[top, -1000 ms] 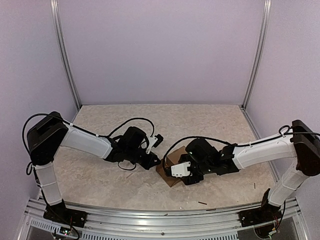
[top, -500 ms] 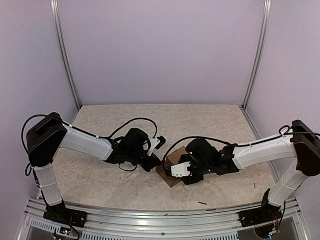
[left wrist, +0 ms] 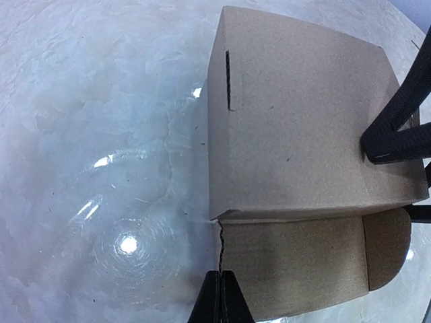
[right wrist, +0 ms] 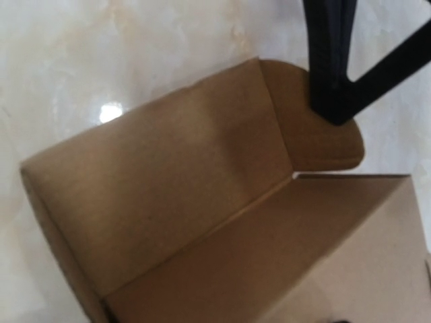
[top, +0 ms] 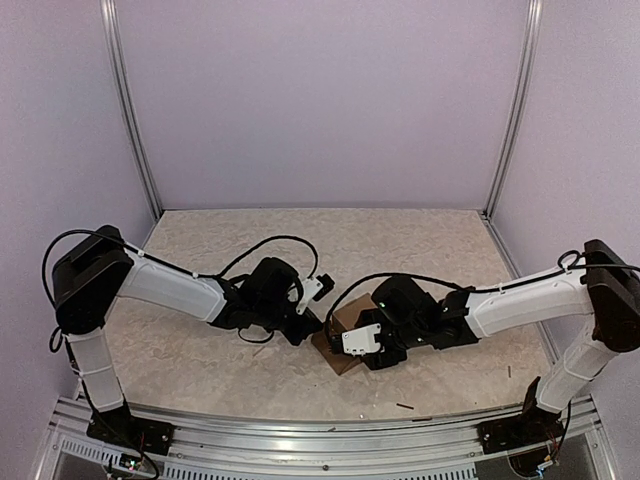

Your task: Fold the paper box

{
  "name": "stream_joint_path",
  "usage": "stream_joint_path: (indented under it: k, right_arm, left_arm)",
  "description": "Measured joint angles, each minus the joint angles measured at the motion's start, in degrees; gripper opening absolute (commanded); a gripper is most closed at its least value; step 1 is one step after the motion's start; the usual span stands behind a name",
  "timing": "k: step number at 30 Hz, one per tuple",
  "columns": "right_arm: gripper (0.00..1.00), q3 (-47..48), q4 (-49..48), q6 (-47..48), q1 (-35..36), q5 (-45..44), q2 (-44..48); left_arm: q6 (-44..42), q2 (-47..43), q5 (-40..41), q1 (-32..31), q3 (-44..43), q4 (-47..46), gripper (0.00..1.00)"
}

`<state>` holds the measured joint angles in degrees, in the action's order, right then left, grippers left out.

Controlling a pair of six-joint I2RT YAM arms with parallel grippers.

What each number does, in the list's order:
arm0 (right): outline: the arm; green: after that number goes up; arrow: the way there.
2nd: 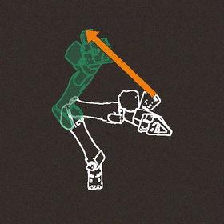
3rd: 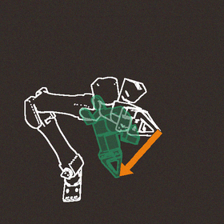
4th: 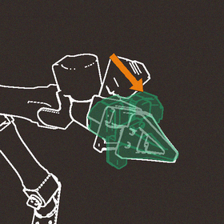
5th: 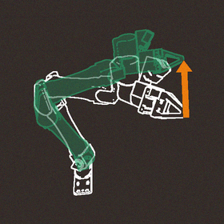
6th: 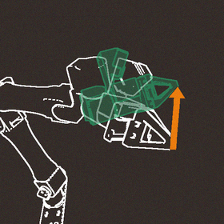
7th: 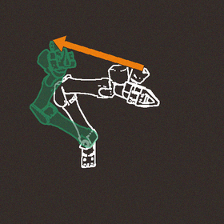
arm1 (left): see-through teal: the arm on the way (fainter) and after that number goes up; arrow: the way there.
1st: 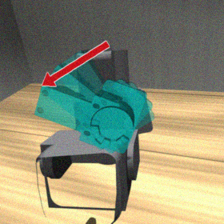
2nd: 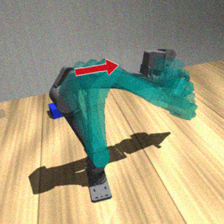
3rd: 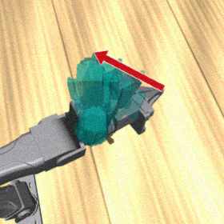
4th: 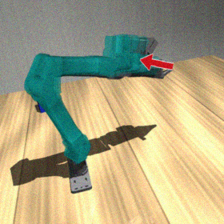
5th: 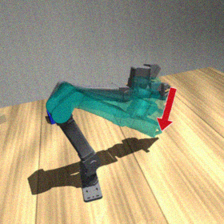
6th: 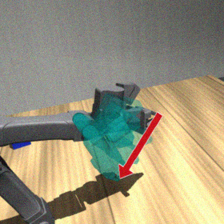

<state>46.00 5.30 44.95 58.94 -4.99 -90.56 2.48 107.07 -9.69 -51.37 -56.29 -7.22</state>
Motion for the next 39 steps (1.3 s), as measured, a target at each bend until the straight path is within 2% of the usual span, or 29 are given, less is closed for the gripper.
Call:
stream_joint_path:
  k: [16,39]
  right_arm:
    - [0.72,0.0,0.0,0.1,-0.8,1.1,0.0]
    - [0.72,0.0,-0.2,0.1,-1.0,0.8,0.0]
  left_arm:
    - [-1.4,0.4,5.4,-1.9,-4.1,6.0,0.00]
    - [-1.5,3.8,6.2,-2.0,-13.5,17.8,0.00]
